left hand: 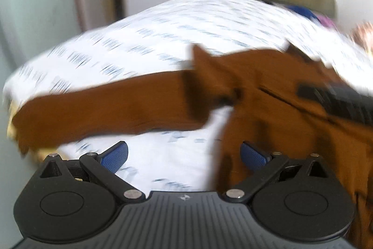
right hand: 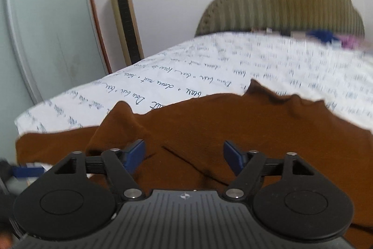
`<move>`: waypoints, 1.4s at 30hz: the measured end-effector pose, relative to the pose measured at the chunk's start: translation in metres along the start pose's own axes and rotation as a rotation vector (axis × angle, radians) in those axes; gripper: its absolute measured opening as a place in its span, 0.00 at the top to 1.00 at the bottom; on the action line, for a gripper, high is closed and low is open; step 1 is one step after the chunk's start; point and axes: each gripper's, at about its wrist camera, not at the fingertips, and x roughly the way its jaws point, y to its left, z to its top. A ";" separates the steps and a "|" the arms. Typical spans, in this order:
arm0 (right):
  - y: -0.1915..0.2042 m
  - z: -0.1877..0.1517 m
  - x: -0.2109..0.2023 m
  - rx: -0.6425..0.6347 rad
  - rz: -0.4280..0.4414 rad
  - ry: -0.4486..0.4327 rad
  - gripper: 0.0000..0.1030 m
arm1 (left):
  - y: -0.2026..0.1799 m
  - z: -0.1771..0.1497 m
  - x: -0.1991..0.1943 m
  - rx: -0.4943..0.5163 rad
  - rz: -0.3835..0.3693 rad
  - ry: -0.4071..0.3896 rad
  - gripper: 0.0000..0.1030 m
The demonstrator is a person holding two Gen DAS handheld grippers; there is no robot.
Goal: Fold small clothes
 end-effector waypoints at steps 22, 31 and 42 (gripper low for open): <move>-0.005 -0.031 -0.030 -0.003 -0.056 -0.035 0.17 | 0.176 0.006 0.050 -0.994 -0.119 -0.175 0.90; -0.044 -0.044 -0.058 0.104 -0.140 -0.080 0.16 | 0.185 0.032 -0.005 -0.813 0.186 -0.470 0.94; -0.098 -0.066 -0.070 0.287 -0.259 -0.085 0.13 | 0.022 0.102 0.006 -0.231 0.113 -0.478 0.94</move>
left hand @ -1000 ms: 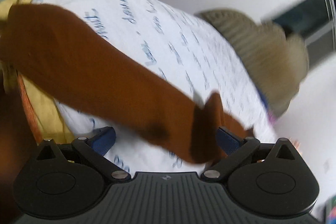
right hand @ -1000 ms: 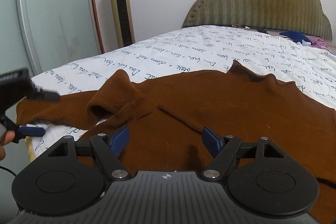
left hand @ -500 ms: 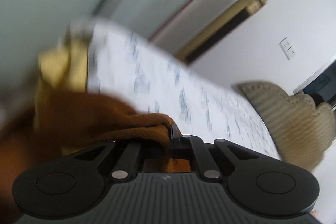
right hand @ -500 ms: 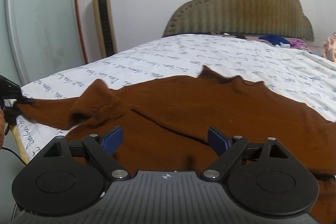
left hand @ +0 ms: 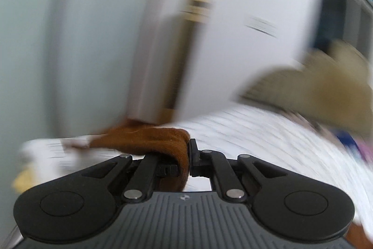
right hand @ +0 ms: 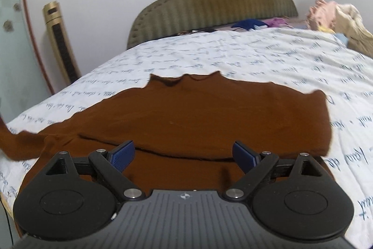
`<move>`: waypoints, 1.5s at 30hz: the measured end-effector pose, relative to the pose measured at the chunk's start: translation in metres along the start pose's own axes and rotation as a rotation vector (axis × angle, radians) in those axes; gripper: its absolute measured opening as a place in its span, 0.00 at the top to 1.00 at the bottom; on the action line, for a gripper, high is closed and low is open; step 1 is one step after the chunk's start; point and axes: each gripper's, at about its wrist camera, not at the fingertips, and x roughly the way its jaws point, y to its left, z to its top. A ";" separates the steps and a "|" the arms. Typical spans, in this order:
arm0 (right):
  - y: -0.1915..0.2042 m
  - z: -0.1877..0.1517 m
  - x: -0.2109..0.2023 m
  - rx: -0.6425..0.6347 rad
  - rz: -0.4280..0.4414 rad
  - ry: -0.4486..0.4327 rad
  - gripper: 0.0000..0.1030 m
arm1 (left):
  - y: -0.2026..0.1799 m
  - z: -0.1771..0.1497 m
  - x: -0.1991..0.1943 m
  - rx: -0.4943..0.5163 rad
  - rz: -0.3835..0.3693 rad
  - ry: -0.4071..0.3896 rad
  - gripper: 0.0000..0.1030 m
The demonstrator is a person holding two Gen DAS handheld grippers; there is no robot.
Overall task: Fold small clothes
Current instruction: 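Grasp the other sweater sleeve with the left tool, then fold the held sleeve across the sweater body and open the left tool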
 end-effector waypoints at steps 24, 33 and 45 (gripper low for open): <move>-0.021 0.017 -0.002 -0.033 -0.053 -0.035 0.13 | -0.123 -0.166 -0.120 0.864 -0.670 0.102 0.16; 0.120 -0.001 0.041 -0.702 -0.027 -0.019 0.05 | -0.082 -0.104 -0.048 0.550 -0.240 0.080 0.10; 0.039 0.015 0.056 -0.123 -0.156 0.046 0.01 | -0.058 -0.134 -0.017 0.516 -0.245 0.291 0.10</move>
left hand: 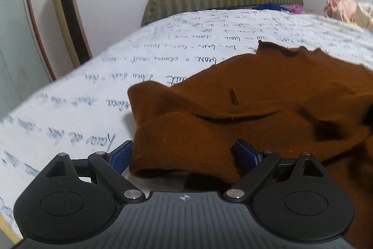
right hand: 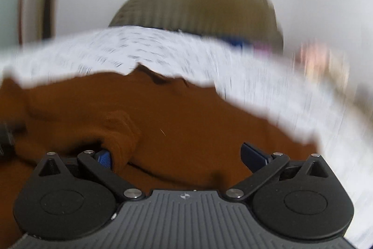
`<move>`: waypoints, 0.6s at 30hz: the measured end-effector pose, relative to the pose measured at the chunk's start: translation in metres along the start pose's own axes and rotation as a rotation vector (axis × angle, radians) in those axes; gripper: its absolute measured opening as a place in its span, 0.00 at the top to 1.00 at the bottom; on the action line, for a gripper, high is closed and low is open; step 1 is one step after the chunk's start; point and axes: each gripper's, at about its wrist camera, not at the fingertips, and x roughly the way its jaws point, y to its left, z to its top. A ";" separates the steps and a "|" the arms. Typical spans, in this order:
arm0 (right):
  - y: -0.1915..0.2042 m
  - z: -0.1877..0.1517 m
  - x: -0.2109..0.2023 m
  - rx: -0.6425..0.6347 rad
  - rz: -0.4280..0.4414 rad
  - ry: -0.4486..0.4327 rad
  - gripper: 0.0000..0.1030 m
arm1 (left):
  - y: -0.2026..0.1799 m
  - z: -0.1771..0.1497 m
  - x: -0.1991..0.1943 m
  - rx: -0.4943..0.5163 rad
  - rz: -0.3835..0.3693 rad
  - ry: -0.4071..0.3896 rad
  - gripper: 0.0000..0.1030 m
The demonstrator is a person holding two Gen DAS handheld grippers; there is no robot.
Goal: Fold small clothes
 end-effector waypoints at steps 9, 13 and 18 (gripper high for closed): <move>-0.059 -0.005 -0.003 0.351 0.112 0.027 0.03 | 0.007 -0.004 0.012 -0.048 -0.041 0.015 0.08; -0.067 -0.007 -0.007 0.385 0.229 0.015 0.03 | 0.007 -0.005 0.013 -0.053 -0.035 0.013 0.06; -0.084 -0.003 0.011 0.440 0.288 0.080 0.14 | 0.008 -0.005 0.012 -0.059 -0.034 0.010 0.05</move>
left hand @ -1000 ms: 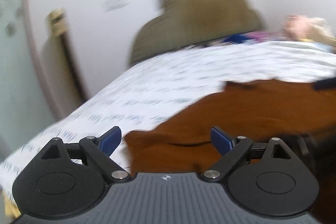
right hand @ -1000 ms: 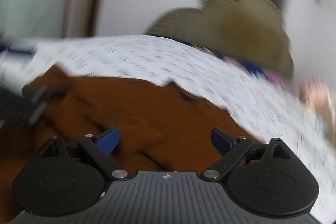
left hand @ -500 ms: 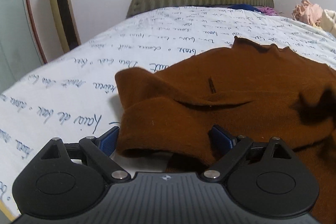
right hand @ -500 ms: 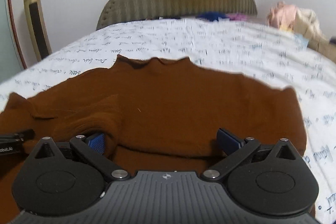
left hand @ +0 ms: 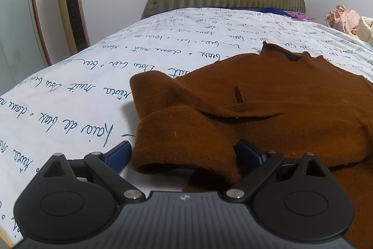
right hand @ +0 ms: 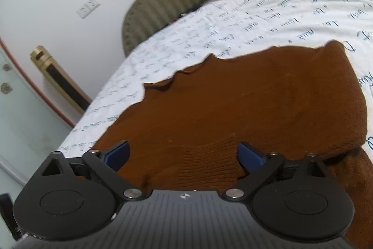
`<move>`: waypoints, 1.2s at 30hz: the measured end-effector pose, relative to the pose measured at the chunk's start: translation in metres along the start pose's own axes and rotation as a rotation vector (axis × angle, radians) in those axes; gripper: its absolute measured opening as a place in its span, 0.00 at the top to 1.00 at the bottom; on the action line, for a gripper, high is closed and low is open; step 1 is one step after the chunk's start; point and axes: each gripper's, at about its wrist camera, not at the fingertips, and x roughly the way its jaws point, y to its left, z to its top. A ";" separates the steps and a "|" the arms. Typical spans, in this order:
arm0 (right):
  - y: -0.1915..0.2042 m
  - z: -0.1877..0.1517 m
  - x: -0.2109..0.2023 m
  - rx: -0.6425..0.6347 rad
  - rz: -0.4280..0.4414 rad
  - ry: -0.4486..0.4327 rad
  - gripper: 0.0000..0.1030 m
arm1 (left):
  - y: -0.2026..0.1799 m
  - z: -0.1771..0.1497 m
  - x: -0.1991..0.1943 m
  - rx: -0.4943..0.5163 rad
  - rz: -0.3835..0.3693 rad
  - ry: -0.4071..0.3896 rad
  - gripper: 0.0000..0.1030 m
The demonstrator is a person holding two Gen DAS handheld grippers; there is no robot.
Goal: Fold small clothes
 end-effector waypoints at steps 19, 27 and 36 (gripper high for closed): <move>-0.001 0.047 -0.028 -0.216 -0.243 -0.176 0.89 | -0.035 0.049 -0.039 0.044 0.011 -0.167 0.05; -0.042 0.049 -0.044 -0.176 -0.344 -0.195 0.89 | -0.025 0.046 -0.027 0.002 0.033 -0.090 0.05; -0.059 0.045 -0.037 -0.162 -0.387 -0.181 0.89 | -0.046 0.037 -0.022 0.057 0.004 -0.062 0.05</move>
